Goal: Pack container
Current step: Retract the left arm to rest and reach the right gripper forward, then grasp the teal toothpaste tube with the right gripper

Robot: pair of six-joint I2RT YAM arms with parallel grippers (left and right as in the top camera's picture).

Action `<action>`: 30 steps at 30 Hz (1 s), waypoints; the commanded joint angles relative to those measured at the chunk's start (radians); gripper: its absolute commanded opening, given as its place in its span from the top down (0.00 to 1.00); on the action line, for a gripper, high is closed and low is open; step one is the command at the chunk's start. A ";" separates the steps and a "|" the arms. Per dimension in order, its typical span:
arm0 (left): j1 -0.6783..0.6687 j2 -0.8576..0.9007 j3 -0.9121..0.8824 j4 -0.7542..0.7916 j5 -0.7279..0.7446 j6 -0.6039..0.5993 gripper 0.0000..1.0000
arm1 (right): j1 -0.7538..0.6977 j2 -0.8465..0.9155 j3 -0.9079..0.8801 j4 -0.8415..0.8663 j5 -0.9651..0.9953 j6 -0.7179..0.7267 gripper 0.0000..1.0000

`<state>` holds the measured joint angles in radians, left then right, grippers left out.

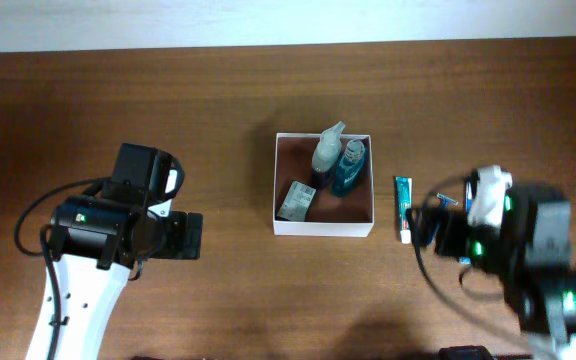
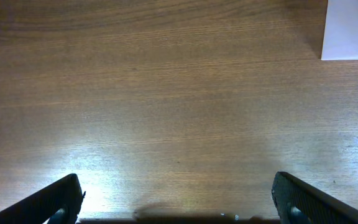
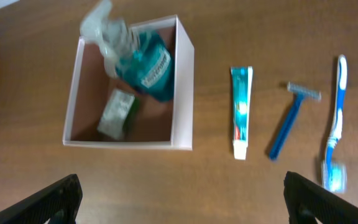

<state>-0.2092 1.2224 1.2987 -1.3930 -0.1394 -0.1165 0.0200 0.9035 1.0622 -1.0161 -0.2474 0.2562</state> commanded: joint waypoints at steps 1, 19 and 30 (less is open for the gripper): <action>0.001 0.000 -0.002 0.002 -0.007 -0.010 0.01 | -0.007 0.158 0.082 -0.002 -0.003 -0.021 0.01; 0.001 0.000 -0.002 0.002 -0.007 -0.010 0.01 | -0.007 0.861 0.086 0.153 0.190 0.048 0.19; 0.001 0.000 -0.002 0.002 -0.007 -0.010 0.01 | -0.007 0.983 0.086 0.184 0.173 0.048 0.77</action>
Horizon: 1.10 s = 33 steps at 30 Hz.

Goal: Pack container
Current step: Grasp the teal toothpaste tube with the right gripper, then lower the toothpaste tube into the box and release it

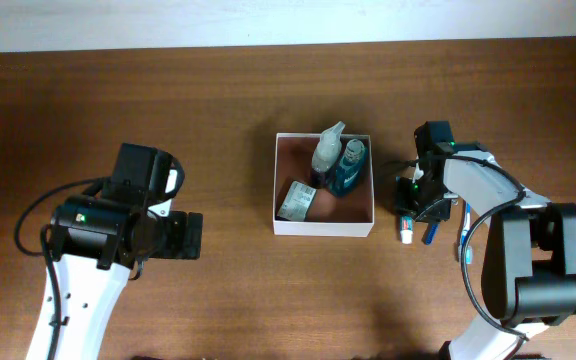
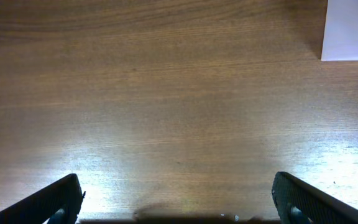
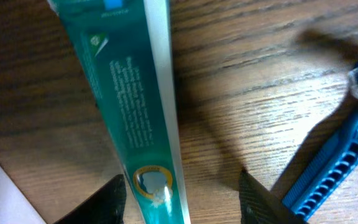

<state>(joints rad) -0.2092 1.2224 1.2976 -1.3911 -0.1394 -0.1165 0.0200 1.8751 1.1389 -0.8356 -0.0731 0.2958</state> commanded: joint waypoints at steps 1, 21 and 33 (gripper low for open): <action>0.001 0.000 -0.001 0.000 -0.007 -0.010 0.01 | -0.007 0.011 0.010 -0.002 -0.001 0.008 0.92; 0.001 0.000 -0.001 0.000 -0.007 -0.010 0.01 | 0.168 -0.498 0.275 -0.320 -0.040 -0.137 0.96; 0.001 0.000 -0.001 0.000 -0.007 -0.010 0.01 | 0.625 -0.548 0.296 -0.308 -0.061 -0.710 0.96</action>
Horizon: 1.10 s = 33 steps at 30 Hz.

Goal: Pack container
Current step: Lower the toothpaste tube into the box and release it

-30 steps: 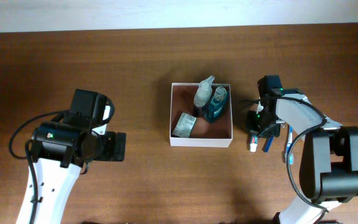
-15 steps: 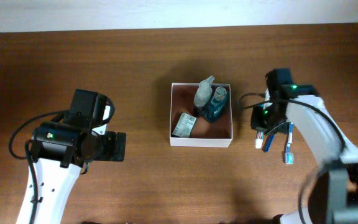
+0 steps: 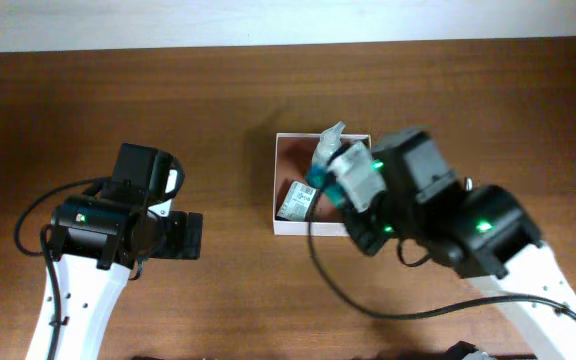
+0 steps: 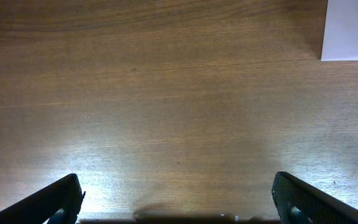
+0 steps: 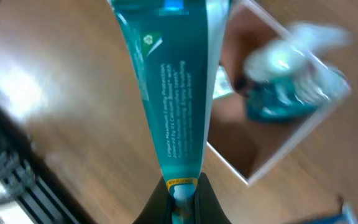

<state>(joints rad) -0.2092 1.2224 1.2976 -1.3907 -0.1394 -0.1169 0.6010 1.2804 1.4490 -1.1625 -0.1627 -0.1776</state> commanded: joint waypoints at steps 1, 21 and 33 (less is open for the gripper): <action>0.001 0.000 -0.001 0.000 -0.007 -0.009 0.01 | 0.048 0.075 -0.016 0.026 0.053 -0.289 0.96; 0.001 0.000 -0.001 0.000 -0.007 -0.009 0.01 | 0.011 0.470 0.011 0.153 0.306 -0.440 0.53; 0.001 0.000 -0.001 0.000 -0.007 -0.009 0.01 | -0.205 0.193 0.095 0.064 0.305 0.264 0.01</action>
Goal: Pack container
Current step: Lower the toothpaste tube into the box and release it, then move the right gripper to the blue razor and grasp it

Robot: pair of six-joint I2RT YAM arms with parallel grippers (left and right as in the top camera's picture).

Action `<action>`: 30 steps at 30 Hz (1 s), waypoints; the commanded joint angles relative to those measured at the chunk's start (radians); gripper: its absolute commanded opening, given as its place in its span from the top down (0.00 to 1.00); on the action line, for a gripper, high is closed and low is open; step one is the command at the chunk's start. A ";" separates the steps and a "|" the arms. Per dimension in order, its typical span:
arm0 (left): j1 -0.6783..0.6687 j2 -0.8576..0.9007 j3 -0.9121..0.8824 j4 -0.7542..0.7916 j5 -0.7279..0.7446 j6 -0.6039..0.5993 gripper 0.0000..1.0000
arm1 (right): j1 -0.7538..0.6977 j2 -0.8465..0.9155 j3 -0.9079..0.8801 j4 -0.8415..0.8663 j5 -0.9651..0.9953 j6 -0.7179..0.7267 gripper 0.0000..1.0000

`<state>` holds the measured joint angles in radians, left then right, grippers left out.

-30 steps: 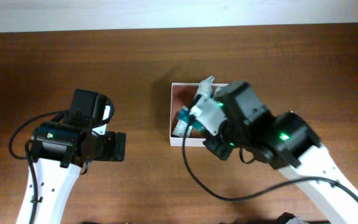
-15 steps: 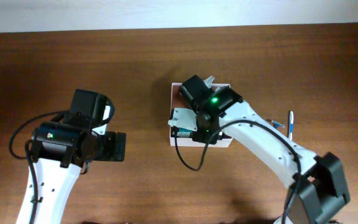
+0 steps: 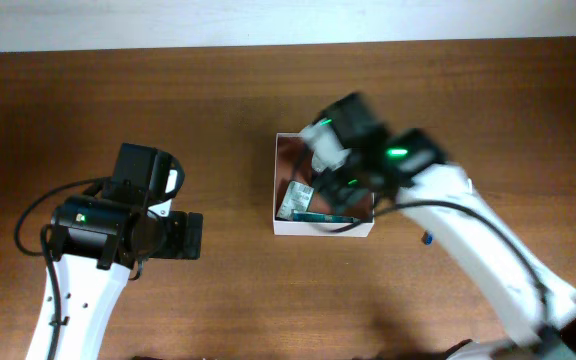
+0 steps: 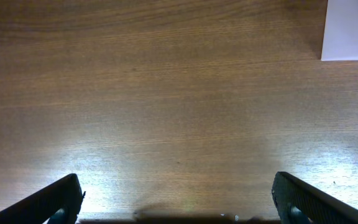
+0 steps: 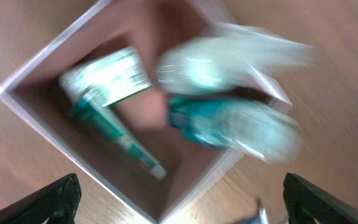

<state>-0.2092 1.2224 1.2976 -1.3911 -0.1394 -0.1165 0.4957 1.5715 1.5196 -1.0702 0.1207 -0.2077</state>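
Observation:
The white box (image 3: 281, 220) stands mid-table. Inside lie a teal toothpaste tube (image 5: 114, 140), a green-white packet (image 5: 107, 78), a blue bottle (image 5: 229, 124) and a clear bottle (image 5: 216, 65). The tube rests along the box floor near the front wall (image 3: 328, 217). My right gripper (image 5: 179, 208) hovers over the box, open, with nothing between its fingers. Far to the left, my left gripper (image 4: 179, 208) is open over bare wood, and only a box corner (image 4: 353, 28) shows in its view.
A blue razor (image 3: 426, 238) peeks out from under the right arm, right of the box. The toothbrush is hidden by the arm. The left arm (image 3: 118, 220) stands at the table's left side.
My right gripper was shut on the toothpaste tube in front of the box. Now it is open above the box and the tube lies inside. The left arm has not moved.
The toothpaste, razor and toothbrush lay right of the box, with my right gripper open and high above them. Then the gripper was down around the tube. Then it held the tube lifted near the box. Now the tube is in the box, released.

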 commanded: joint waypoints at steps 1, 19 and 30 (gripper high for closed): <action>0.001 0.000 -0.001 0.000 -0.007 -0.010 0.01 | -0.149 -0.120 0.024 -0.045 0.022 0.352 0.01; 0.001 0.000 -0.001 0.000 -0.007 -0.010 0.01 | -0.711 0.263 -0.151 0.010 -0.191 0.457 0.19; 0.001 0.000 -0.001 0.000 -0.007 -0.010 0.01 | -0.710 0.352 -0.230 0.023 -0.269 0.535 0.40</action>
<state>-0.2092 1.2224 1.2976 -1.3907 -0.1394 -0.1169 -0.2146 1.9137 1.3373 -1.0653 -0.1112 0.2661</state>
